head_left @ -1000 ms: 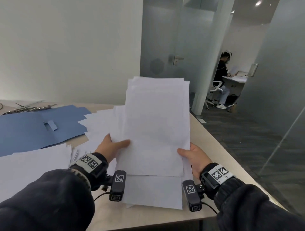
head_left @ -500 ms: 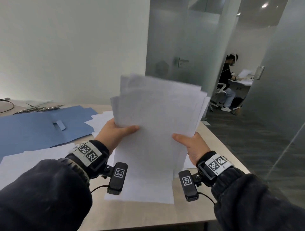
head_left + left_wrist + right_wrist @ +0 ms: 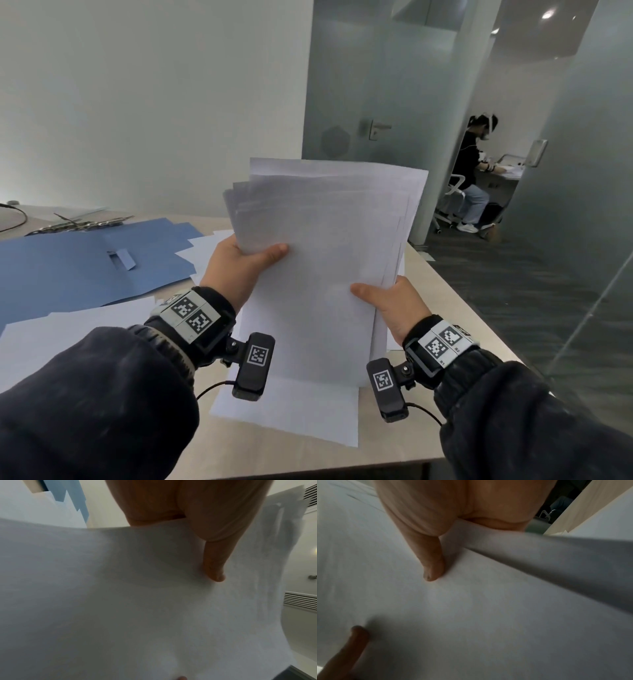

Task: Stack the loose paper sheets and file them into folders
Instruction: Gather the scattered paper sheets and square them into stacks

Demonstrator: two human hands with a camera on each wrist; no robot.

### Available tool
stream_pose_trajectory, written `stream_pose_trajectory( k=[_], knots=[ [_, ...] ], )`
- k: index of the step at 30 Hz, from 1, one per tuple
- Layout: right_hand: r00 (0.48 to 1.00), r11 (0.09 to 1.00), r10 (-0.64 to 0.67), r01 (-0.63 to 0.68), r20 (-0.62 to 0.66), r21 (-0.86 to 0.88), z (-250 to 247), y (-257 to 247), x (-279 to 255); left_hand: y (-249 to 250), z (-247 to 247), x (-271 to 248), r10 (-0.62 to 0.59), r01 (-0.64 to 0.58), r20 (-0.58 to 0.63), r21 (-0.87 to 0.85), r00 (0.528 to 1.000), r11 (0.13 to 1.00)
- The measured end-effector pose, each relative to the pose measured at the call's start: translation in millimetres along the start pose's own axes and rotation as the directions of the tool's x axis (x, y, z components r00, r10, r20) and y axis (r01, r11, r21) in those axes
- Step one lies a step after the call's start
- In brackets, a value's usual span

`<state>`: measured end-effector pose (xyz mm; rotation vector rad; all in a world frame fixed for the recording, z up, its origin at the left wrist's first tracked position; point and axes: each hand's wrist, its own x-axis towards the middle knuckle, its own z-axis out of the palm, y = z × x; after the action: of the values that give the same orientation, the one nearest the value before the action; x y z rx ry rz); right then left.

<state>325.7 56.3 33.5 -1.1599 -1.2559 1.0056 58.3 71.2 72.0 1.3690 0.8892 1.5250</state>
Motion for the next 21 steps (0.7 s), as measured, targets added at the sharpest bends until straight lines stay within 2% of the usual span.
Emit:
stream_pose_trajectory(
  k=[2,6,8,10,15,18,21],
  knots=[
    [0.998,0.999,-0.018,0.020,-0.056,0.038,0,-7,3,3,-2,5,0.040,-0.040,0.037,0.001,0.998,0.999],
    [0.992,0.989,-0.088,0.098,-0.088,0.108,2,-27,6,-3,-10,13,-0.030,0.018,0.096,0.122,0.995,0.992],
    [0.991,0.985,-0.121,0.126,-0.051,0.116,5,-35,5,-8,-13,13,-0.056,0.049,0.046,0.128,0.997,0.991],
    [0.989,0.983,-0.148,0.148,-0.010,0.107,9,-42,3,-9,-13,11,-0.047,0.047,-0.006,0.056,0.999,0.997],
    [0.987,0.985,-0.162,0.161,0.012,0.070,13,-50,0,4,-10,17,0.030,-0.039,-0.118,-0.069,0.993,0.997],
    [0.989,0.988,-0.149,0.149,0.005,0.051,12,-46,0,11,-11,18,0.066,-0.071,-0.057,-0.090,0.996,0.993],
    [0.993,0.993,-0.114,0.114,0.015,0.034,9,-35,1,2,-13,11,0.031,-0.029,0.019,-0.058,0.999,0.998]
  ],
)
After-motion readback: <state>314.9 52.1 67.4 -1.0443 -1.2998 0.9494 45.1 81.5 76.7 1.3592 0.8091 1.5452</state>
